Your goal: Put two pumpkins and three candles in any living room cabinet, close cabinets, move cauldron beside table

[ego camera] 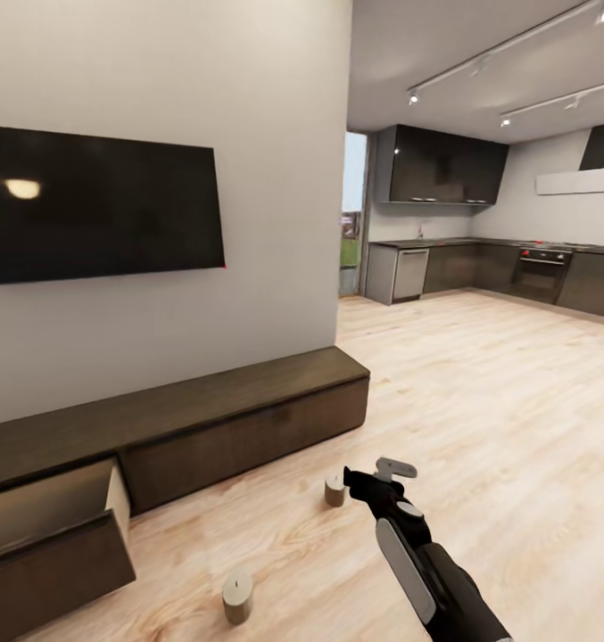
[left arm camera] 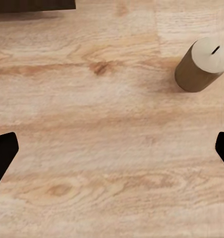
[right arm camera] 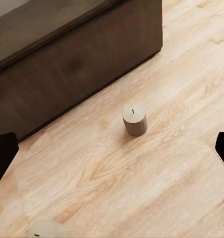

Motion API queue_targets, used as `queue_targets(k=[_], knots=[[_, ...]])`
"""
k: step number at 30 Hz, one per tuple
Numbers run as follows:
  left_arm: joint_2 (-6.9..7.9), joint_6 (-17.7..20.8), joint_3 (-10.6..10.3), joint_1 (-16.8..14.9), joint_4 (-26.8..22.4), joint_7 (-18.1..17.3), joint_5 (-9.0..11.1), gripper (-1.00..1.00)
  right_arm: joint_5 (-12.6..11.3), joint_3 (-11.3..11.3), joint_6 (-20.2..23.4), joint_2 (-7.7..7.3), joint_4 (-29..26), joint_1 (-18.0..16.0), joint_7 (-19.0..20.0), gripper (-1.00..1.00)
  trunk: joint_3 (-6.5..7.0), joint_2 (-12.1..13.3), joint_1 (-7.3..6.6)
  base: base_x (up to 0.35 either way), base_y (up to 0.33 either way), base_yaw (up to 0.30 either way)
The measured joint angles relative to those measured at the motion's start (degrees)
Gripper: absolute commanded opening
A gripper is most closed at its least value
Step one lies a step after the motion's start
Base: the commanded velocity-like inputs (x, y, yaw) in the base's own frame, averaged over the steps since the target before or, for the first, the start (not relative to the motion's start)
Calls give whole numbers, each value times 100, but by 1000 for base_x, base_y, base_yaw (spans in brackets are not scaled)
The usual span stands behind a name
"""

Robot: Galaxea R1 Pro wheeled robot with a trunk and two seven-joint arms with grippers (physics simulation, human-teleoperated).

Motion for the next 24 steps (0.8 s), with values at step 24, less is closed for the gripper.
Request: queue_targets(k=[24], knots=[[-480, 5910, -251, -2696, -1387, 852, -260, 100, 20, 32, 137, -83, -2358, 893, -48, 100, 1, 1, 3, 38, -35, 0]])
